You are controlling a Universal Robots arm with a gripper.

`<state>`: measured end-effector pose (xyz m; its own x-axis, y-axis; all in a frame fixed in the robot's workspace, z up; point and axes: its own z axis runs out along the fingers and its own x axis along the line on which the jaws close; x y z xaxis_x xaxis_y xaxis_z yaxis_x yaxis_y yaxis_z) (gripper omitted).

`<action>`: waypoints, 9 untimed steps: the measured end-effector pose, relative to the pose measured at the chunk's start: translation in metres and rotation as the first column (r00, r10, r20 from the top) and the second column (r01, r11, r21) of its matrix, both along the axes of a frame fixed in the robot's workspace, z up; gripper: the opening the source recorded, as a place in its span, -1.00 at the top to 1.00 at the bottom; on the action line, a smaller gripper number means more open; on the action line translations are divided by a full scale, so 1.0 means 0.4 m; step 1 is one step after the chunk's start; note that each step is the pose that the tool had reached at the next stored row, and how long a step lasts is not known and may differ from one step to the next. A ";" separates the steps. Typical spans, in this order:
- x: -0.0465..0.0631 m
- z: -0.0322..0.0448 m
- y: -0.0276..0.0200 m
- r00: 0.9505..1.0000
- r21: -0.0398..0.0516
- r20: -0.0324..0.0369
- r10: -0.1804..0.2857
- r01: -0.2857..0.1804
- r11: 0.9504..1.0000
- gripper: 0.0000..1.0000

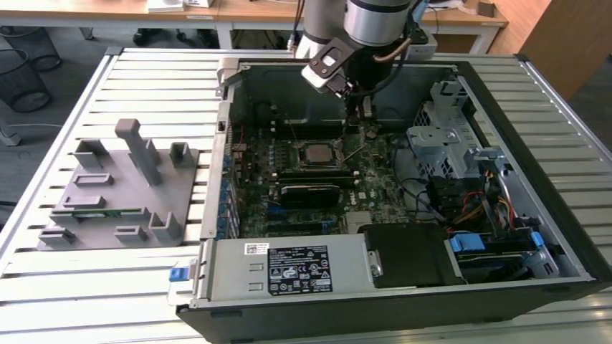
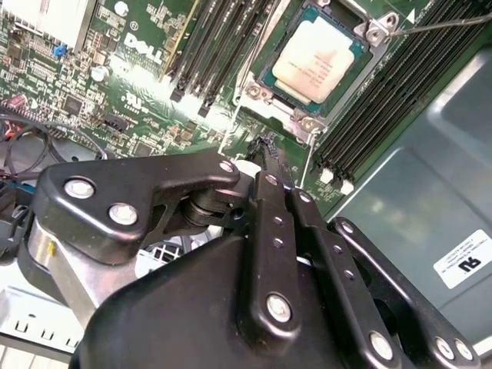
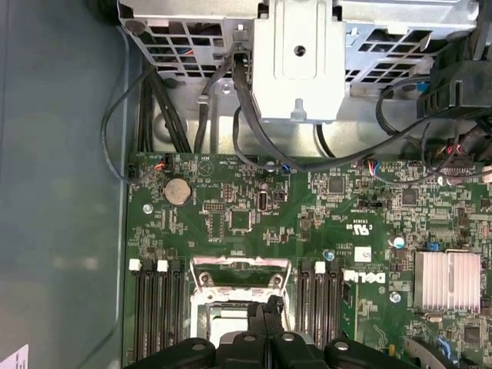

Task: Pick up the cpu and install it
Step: 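Close the cpu cover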

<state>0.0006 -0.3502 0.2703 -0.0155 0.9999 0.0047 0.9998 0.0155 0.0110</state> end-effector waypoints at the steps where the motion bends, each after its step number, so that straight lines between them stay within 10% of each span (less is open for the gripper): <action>1: 0.001 0.000 0.000 1.000 0.000 0.000 0.000 0.000 1.000 0.79; 9: 0.012 -0.003 0.001 0.999 0.000 -0.001 0.035 -0.035 0.999 0.79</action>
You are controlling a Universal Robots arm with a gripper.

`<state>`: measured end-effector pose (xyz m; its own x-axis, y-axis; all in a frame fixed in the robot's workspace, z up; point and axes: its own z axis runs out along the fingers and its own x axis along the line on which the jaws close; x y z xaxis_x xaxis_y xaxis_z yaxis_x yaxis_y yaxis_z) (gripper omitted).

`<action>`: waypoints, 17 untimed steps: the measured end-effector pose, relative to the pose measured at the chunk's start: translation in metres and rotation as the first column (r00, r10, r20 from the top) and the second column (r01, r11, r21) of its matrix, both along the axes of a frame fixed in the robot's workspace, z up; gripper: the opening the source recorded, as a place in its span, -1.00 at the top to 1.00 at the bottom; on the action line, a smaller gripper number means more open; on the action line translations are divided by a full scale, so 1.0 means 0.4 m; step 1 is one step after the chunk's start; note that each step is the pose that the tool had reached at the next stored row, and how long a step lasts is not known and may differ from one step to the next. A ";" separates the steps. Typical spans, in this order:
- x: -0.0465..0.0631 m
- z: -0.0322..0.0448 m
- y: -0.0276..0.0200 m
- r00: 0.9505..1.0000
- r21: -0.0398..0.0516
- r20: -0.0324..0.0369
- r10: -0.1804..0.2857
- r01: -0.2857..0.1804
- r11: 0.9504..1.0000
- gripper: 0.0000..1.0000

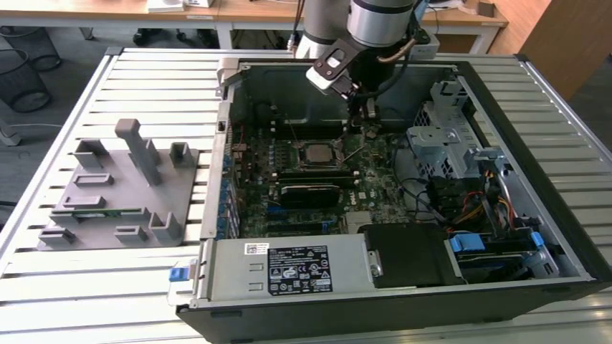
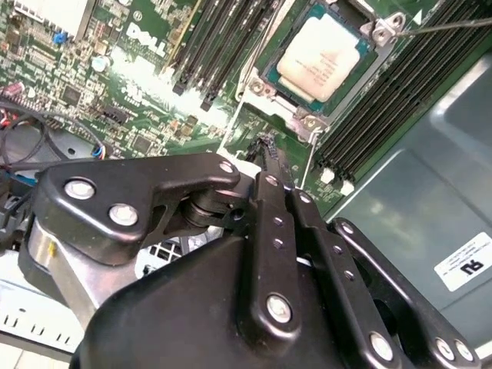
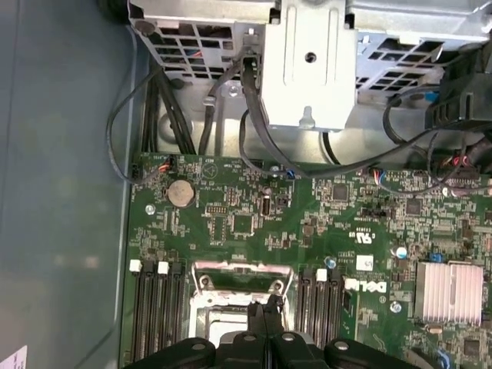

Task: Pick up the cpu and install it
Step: 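Close the cpu cover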

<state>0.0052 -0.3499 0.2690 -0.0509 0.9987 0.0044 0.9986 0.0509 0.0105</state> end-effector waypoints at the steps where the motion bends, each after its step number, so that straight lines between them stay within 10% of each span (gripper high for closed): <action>1: 0.003 -0.001 0.000 1.000 0.000 0.000 0.000 0.000 1.000 0.79; 17: 0.051 -0.010 0.029 1.000 -0.001 -0.004 0.000 0.000 1.000 0.79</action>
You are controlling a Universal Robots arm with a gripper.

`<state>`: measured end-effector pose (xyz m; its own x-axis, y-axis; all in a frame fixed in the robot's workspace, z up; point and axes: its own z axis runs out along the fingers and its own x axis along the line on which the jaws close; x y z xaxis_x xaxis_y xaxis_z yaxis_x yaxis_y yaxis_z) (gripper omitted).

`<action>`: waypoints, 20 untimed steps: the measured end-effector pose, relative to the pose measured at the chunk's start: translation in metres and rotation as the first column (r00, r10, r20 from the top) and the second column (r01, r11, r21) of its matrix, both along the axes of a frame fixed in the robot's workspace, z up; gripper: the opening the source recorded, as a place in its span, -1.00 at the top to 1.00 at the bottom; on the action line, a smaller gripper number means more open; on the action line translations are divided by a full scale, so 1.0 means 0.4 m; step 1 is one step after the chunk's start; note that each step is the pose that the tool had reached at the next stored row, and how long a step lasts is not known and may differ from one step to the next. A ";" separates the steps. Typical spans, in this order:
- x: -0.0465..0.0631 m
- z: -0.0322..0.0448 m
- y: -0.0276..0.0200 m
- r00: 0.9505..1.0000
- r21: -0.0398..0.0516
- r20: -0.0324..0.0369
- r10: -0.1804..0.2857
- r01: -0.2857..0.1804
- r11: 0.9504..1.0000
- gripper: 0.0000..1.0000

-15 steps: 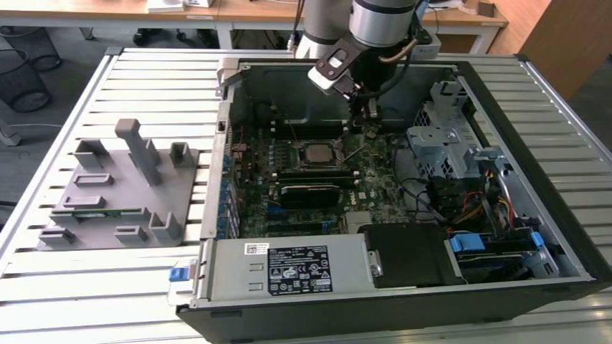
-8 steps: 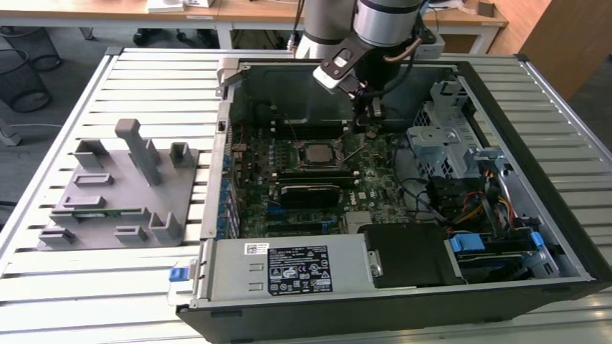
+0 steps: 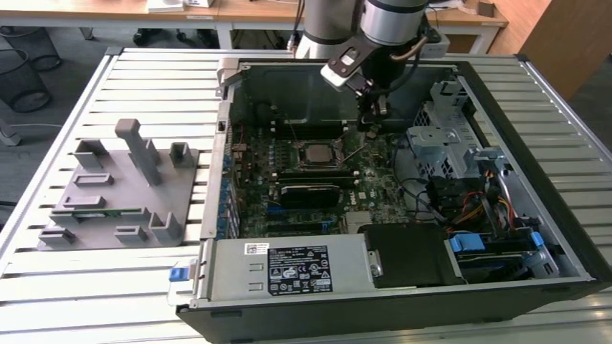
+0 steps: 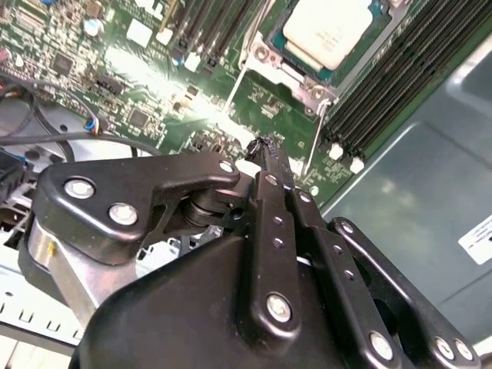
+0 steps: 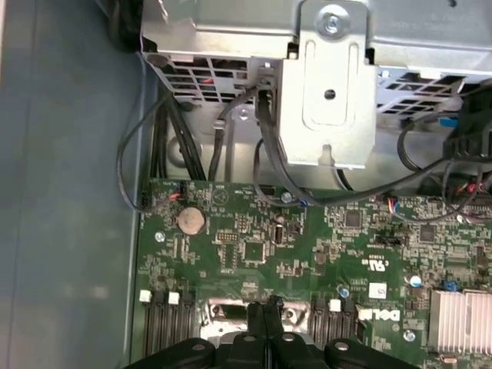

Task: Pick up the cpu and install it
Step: 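Close the cpu cover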

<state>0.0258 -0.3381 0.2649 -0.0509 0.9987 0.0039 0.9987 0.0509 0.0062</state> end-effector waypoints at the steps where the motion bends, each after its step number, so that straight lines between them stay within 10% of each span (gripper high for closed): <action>1: 0.003 -0.001 0.003 1.000 0.000 0.000 0.000 0.000 1.000 0.79; 20: 0.054 -0.020 0.012 1.000 -0.003 -0.005 0.000 0.000 1.000 0.79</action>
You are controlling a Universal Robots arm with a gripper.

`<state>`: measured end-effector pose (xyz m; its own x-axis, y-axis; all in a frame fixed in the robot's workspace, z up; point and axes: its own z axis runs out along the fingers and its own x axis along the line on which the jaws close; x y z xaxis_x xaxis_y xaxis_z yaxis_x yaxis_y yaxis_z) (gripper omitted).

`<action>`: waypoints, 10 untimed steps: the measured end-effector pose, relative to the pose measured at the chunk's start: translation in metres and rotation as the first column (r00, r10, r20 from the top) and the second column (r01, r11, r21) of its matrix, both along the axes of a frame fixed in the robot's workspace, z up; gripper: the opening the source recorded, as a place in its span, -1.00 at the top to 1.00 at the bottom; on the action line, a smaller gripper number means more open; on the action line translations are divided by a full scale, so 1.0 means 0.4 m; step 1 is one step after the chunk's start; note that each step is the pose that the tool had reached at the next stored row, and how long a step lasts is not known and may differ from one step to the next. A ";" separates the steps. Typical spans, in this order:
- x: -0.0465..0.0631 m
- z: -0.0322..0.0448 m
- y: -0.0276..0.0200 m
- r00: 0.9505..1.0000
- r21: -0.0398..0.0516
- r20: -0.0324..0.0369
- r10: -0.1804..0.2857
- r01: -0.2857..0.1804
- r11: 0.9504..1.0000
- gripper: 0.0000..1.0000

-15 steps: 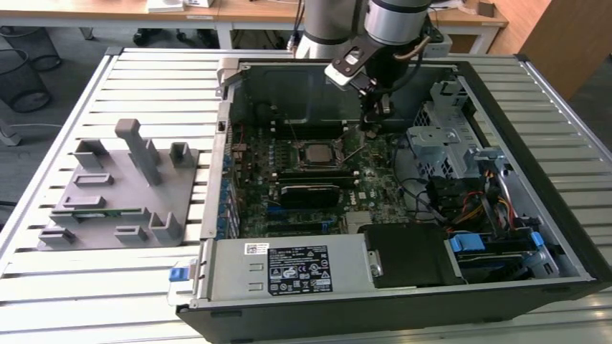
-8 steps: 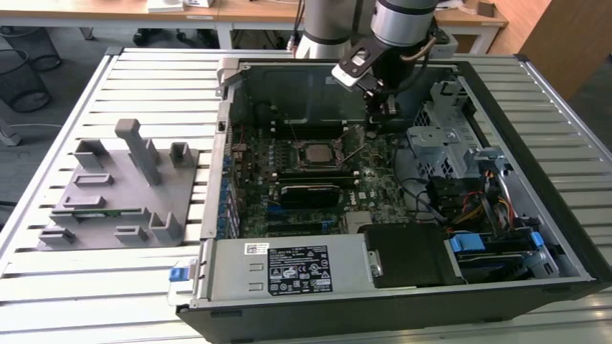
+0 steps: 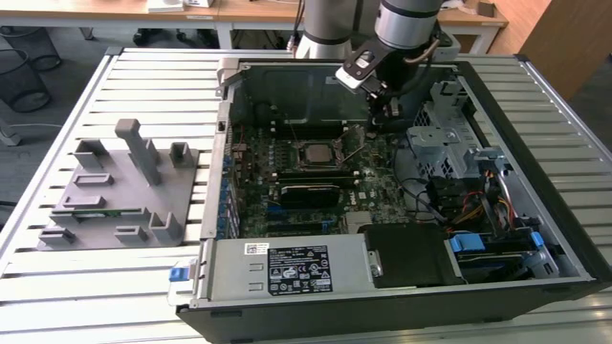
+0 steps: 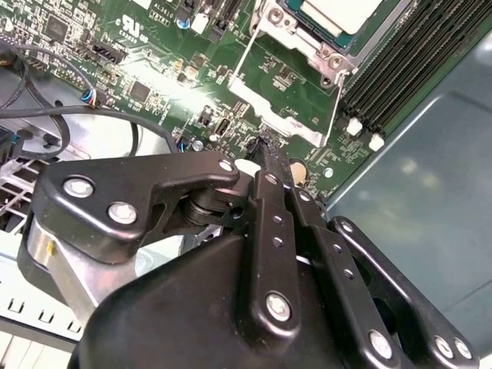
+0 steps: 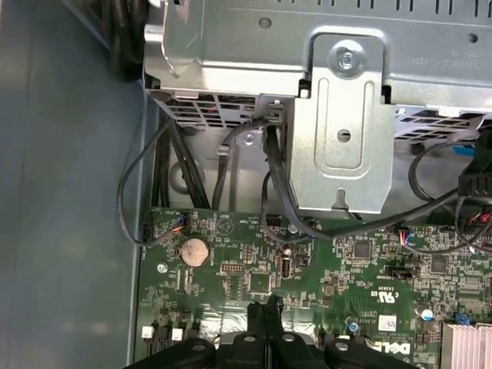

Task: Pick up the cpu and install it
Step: 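Close the cpu cover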

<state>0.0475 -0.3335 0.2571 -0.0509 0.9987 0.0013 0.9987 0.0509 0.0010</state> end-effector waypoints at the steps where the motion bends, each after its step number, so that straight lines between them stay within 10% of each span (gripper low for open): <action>1: 0.001 -0.002 0.000 1.000 0.000 0.000 0.000 0.000 1.000 0.79; 10: 0.003 -0.026 0.000 1.000 0.000 0.000 0.000 0.000 1.000 0.79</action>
